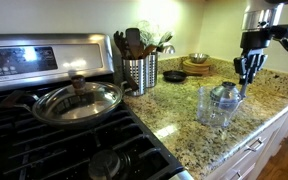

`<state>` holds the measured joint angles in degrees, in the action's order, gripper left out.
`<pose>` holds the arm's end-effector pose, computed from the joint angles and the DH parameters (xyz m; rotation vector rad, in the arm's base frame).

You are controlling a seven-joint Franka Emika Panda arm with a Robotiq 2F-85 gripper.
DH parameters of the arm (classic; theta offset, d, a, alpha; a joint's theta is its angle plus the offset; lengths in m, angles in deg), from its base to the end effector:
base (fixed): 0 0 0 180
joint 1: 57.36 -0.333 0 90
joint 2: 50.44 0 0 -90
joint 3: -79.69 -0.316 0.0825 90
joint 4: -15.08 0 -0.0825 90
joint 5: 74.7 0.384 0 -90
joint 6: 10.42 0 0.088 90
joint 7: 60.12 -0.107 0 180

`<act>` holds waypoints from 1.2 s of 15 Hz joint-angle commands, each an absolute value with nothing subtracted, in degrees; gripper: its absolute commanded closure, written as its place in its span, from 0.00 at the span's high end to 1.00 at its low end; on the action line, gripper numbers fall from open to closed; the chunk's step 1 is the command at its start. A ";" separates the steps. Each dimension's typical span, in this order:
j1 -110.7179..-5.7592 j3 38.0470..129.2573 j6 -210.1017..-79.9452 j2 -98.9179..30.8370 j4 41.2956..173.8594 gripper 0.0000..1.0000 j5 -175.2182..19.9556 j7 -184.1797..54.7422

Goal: Take the top off the food cup and pick the blade and put it on the table

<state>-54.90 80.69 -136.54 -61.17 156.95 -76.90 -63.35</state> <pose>0.4431 -0.0281 0.3540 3.1087 -0.1436 -0.1365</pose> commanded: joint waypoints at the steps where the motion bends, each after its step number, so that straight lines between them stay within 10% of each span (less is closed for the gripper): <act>1: -55.11 80.21 -140.64 -59.87 158.89 0.13 -76.88 -66.73; 18: -57.25 77.71 -152.23 -53.63 159.82 0.13 -76.95 -73.91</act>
<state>-56.05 78.26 -149.82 -53.73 158.85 -77.62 -72.43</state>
